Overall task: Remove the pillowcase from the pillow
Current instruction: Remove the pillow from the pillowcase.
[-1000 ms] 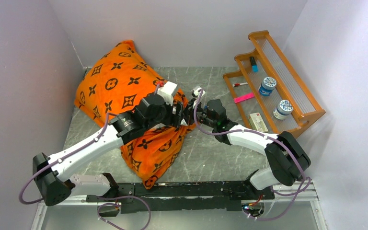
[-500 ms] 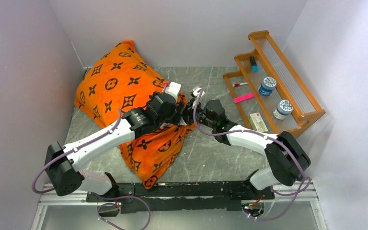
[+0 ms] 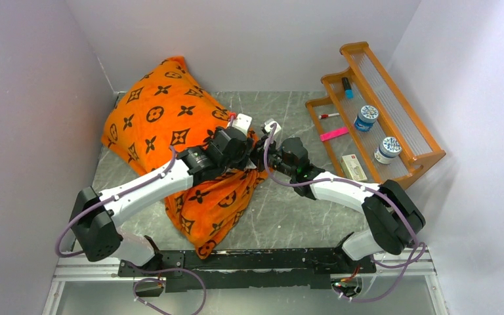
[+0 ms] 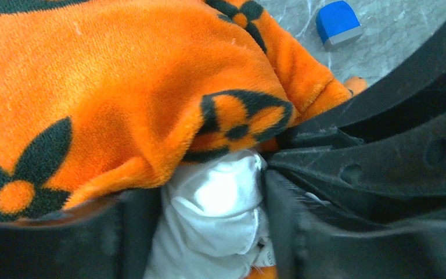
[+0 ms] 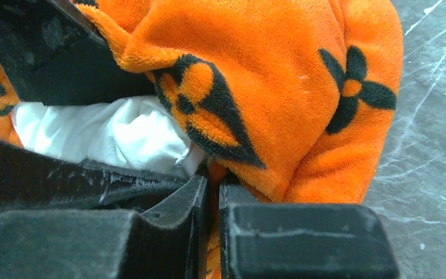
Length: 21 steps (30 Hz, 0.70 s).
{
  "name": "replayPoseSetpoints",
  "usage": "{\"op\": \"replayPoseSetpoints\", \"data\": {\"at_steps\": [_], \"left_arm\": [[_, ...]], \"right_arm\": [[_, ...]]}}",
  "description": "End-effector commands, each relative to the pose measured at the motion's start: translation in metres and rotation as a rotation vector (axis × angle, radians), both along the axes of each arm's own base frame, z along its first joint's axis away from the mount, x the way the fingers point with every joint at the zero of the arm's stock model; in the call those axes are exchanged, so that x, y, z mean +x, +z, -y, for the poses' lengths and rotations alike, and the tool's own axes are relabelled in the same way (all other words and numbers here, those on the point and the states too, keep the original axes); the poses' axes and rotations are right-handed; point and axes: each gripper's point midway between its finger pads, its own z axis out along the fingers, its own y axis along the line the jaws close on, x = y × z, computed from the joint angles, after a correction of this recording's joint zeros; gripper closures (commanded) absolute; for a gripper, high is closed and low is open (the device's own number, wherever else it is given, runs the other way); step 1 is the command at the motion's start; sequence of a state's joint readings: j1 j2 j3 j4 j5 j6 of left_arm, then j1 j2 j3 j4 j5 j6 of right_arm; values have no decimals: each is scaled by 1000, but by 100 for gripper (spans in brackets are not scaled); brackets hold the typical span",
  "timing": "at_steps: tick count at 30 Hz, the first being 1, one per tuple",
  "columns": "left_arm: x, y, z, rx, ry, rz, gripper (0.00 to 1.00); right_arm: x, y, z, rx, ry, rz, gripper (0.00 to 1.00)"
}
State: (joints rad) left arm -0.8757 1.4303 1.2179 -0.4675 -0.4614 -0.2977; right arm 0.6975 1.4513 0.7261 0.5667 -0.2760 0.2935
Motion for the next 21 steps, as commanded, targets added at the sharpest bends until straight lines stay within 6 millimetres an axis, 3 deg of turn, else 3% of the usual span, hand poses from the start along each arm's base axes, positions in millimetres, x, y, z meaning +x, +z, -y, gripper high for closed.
{"op": "replayPoseSetpoints", "data": {"at_steps": [1,4,6,14,21], "left_arm": [[6,-40,-27,116,50,-75,43],[6,-37,-34,109,64,-67,68],[5,-28,-39,91,76,-47,93],[-10,-6,-64,59,97,-10,95],[-18,6,-93,38,125,11,95]], "right_arm": [[-27,35,-24,79,129,79,100],[-21,30,-16,48,75,82,100],[-15,26,-8,30,21,81,100],[13,6,37,-84,-261,58,100],[22,0,75,-122,-432,68,100]]}}
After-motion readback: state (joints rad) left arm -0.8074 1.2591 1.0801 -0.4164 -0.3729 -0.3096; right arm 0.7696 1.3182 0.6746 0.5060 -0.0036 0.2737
